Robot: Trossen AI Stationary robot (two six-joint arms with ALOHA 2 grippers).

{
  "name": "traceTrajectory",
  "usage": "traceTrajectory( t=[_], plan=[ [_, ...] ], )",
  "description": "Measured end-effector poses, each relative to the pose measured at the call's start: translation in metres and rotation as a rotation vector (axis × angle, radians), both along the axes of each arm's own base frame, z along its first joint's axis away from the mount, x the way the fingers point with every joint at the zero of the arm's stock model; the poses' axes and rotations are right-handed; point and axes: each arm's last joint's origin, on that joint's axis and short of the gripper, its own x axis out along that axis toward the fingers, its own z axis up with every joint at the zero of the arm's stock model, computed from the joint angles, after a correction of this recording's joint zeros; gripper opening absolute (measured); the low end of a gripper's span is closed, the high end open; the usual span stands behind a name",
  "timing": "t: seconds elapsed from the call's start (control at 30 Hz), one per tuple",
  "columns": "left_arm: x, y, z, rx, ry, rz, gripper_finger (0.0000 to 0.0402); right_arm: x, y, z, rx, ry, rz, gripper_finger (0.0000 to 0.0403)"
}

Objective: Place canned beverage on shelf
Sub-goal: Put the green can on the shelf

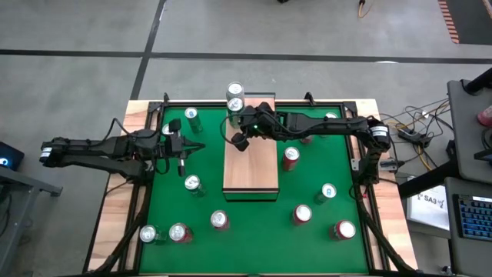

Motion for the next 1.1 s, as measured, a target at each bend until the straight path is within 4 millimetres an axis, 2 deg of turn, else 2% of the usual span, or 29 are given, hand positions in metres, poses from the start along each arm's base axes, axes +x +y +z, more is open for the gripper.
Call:
traceTrajectory(
  t=[0.73, 0.93, 1.1],
  plan=[
    [0.0, 0.0, 0.0, 0.0, 0.0, 0.0, 0.0, 0.0, -0.011, 0.003, -0.02, -0.032, -0.015, 0.0009],
    [0.0, 0.0, 0.0, 0.0, 0.001, 0.0, 0.0, 0.001, -0.008, 0.003, -0.02, -0.033, -0.007, 0.0009],
    [0.0, 0.0, 0.0, 0.0, 0.003, 0.0, 0.0, 0.001, 0.005, 0.007, -0.019, -0.043, 0.021, 0.0009]
  ],
)
